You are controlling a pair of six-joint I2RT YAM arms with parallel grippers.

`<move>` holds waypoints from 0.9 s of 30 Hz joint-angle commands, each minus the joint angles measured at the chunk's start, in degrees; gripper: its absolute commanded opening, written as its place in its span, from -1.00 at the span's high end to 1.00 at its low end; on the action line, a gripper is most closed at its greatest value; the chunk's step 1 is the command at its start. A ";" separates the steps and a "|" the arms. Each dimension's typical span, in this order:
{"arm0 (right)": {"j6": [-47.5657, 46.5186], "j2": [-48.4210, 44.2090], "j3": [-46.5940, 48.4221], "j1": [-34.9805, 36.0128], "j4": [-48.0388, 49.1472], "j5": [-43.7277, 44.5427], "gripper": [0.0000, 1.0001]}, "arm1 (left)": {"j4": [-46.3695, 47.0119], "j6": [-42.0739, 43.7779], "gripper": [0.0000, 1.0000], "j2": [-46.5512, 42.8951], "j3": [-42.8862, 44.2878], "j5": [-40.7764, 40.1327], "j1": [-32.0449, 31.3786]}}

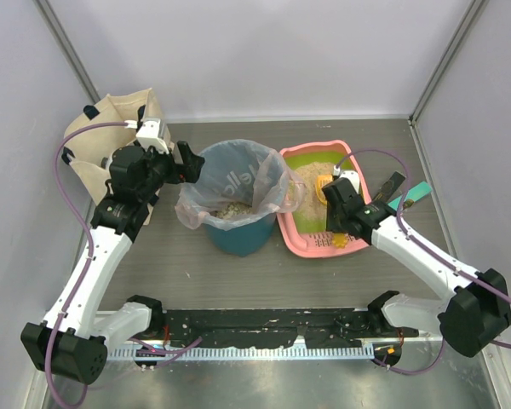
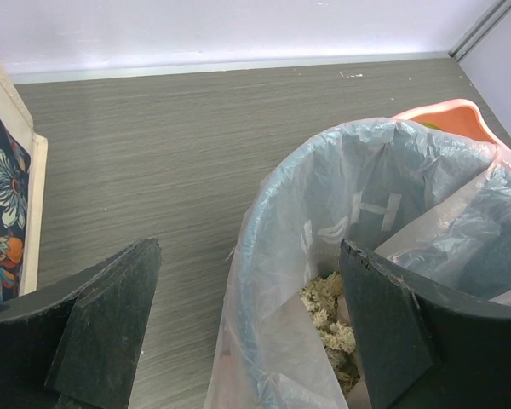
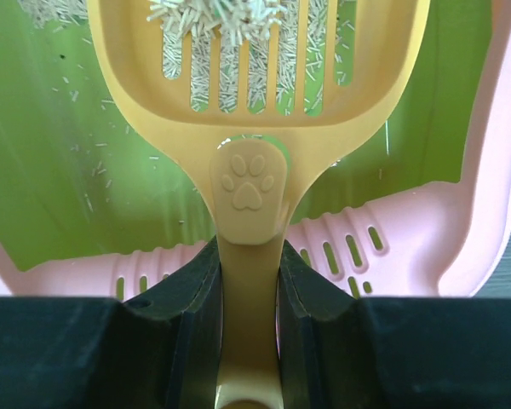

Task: Clean the litter box

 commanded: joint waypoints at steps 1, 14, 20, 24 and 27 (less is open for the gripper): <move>-0.93 -1.56 0.65 -0.42 5.31 -9.68 0.97 | 2.80 -0.44 -0.79 -1.26 -0.02 1.09 -0.44; -2.69 -0.65 3.03 0.91 3.64 2.53 0.98 | 2.71 -0.09 -0.79 -1.26 0.07 0.74 -0.52; -1.56 -7.43 -2.77 0.56 12.52 0.32 0.98 | 2.53 -0.26 -0.79 -1.26 0.24 1.18 -0.52; -1.28 -3.75 -0.85 0.03 10.94 -7.89 0.98 | 2.62 -0.35 -0.79 -1.26 0.15 1.17 -0.61; -3.30 1.17 1.87 0.73 5.34 -4.80 0.98 | 2.62 -0.44 -0.79 -1.35 0.15 1.26 -0.61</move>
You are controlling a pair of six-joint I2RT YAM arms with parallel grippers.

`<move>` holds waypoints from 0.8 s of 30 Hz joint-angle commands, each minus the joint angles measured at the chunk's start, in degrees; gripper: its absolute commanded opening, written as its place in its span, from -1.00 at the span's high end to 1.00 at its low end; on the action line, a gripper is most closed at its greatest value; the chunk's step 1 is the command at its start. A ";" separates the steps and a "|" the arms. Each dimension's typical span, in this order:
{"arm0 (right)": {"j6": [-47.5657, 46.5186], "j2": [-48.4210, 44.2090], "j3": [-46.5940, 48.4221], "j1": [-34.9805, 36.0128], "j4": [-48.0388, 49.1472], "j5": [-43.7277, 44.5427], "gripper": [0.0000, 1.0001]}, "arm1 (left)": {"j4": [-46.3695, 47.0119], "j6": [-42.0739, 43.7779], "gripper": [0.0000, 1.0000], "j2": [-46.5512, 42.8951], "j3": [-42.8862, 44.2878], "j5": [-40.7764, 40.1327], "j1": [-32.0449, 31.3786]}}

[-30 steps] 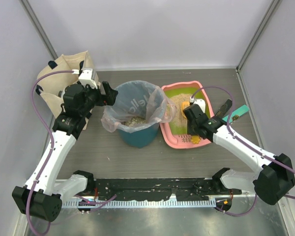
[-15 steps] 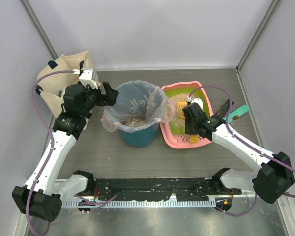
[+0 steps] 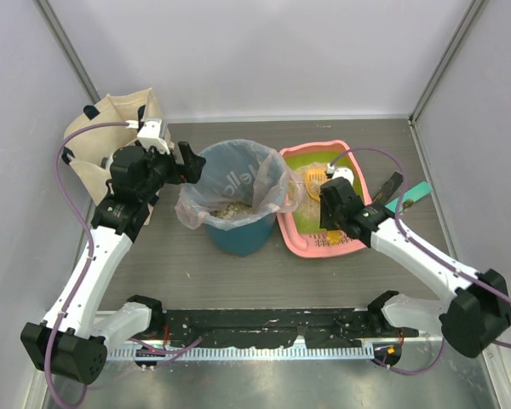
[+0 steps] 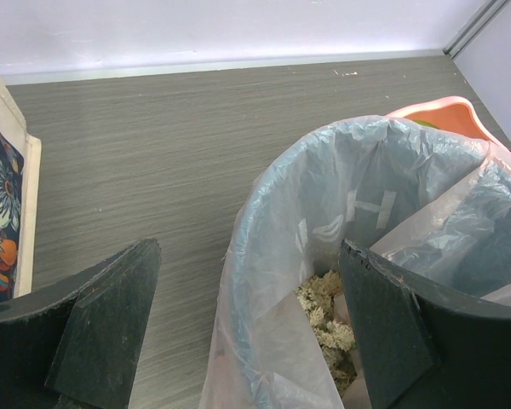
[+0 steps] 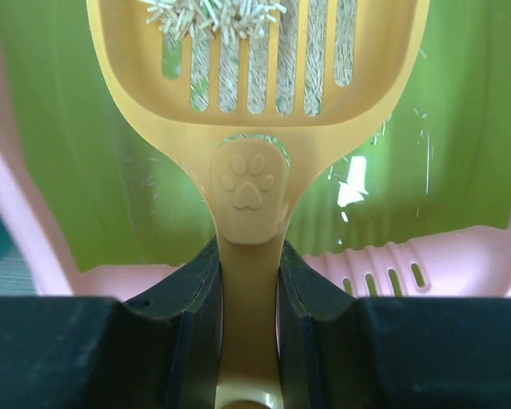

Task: Clean the litter box

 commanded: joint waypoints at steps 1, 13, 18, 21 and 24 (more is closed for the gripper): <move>-0.20 5.24 3.96 0.41 -3.47 4.46 0.98 | 2.69 -0.42 -0.79 -1.41 0.09 0.74 -0.35; 0.95 6.14 6.42 -1.17 -6.30 2.69 0.99 | 2.60 -0.24 -0.79 -1.59 0.09 0.47 -0.53; 2.44 3.31 5.43 -1.71 -4.30 1.74 0.98 | 2.60 -0.24 -0.79 -1.59 0.09 0.48 -0.53; 0.96 7.18 7.73 -1.88 -9.10 5.44 0.98 | 2.78 -0.24 -0.79 -1.50 0.00 0.47 -0.53; 0.24 3.15 3.46 -2.23 3.14 -17.32 0.98 | 2.60 -0.33 -0.79 -1.06 0.26 0.74 -0.52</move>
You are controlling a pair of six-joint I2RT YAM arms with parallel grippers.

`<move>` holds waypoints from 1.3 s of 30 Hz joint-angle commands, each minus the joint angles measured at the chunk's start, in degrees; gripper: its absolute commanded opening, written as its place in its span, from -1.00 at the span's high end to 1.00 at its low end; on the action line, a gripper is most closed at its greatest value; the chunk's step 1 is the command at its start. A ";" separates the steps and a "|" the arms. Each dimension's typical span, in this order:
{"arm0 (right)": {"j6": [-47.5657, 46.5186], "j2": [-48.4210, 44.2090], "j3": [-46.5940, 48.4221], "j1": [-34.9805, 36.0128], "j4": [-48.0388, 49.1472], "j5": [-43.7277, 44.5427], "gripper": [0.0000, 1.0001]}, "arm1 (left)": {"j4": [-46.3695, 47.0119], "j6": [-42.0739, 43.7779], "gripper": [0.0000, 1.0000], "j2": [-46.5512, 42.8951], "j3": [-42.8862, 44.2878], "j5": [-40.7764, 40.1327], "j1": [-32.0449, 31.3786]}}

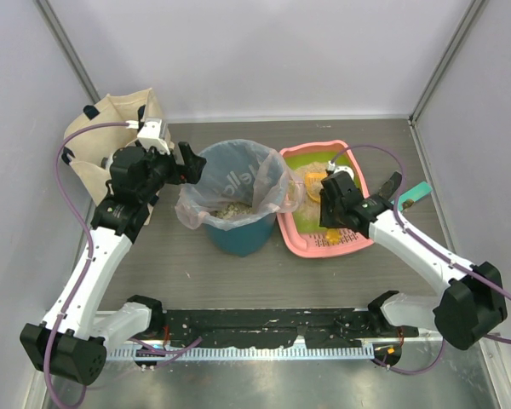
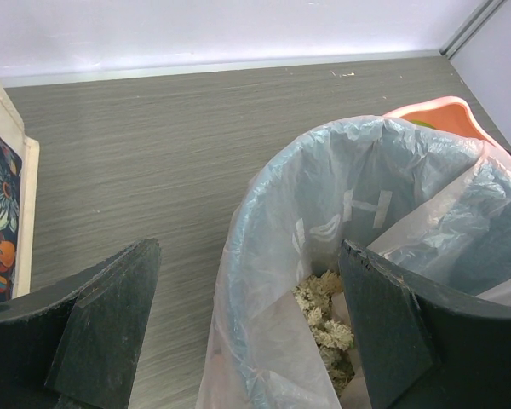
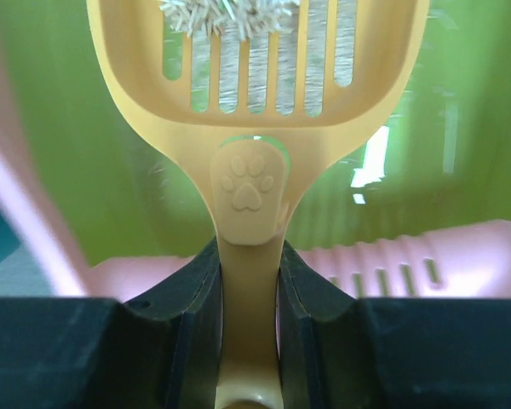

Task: Clean the litter box

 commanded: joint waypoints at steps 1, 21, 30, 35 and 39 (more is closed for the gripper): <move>0.46 -3.43 -1.18 -0.11 9.35 -16.74 0.98 | 2.60 -0.33 -0.79 -0.84 0.15 0.74 -0.11; 0.22 2.88 2.42 -1.43 -1.80 4.96 0.98 | 2.60 -0.16 -0.79 -1.02 0.15 0.48 -0.20; -0.13 2.54 1.02 -0.99 2.21 -0.88 0.98 | 2.34 -0.07 -0.79 -0.67 0.15 0.04 -0.20; 2.75 4.80 1.79 -1.08 1.49 4.01 0.98 | 2.25 -0.24 -0.79 -0.49 0.42 0.74 -0.20; -1.19 5.63 2.78 -1.78 3.52 -13.78 0.98 | 2.51 -0.07 -0.79 -0.76 0.15 -0.23 -0.11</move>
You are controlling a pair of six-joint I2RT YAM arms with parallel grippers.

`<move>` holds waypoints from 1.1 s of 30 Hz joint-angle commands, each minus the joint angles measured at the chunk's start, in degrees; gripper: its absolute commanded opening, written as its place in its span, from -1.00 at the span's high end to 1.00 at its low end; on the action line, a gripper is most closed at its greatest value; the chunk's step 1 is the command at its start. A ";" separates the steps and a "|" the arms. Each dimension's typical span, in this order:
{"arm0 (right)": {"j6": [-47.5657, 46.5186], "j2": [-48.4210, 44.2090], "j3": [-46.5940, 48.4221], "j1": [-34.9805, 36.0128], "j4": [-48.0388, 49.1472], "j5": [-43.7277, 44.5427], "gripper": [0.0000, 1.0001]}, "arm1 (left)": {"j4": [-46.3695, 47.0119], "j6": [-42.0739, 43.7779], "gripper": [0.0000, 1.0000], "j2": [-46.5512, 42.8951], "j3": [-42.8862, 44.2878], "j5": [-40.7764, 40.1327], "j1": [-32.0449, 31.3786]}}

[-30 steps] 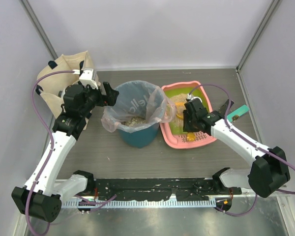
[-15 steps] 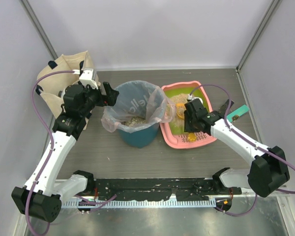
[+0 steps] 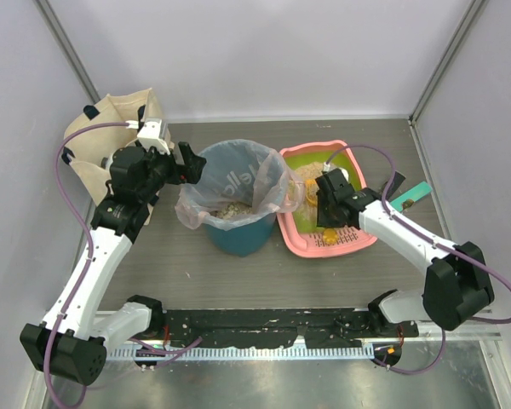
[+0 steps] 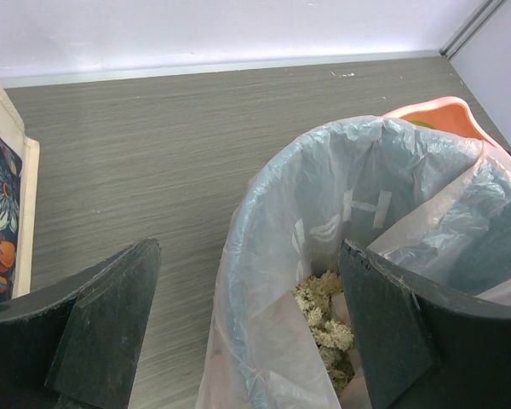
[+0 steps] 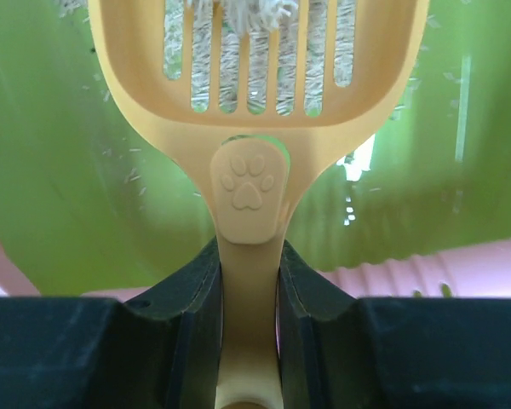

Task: Clean the litter box

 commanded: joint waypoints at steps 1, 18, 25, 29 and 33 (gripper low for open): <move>-0.77 -0.90 1.12 -0.54 5.30 -16.85 0.98 | 2.25 -0.18 -0.79 -0.63 0.35 0.05 -0.20; -0.42 -7.23 -0.12 0.70 4.99 -0.42 0.98 | 2.51 -0.44 -0.80 -0.27 0.17 0.58 -0.20; -1.67 -5.12 0.32 0.60 4.54 -7.08 0.98 | 2.25 -0.44 -0.82 -0.27 0.26 -0.30 -0.20; -2.66 -2.49 2.16 0.35 -0.92 3.14 0.98 | 2.51 -0.44 -0.84 -0.71 0.00 -0.38 -0.11; -0.94 -5.38 -0.04 0.78 6.13 -4.32 0.98 | 2.07 -0.44 -0.87 -0.27 0.35 -0.91 -0.20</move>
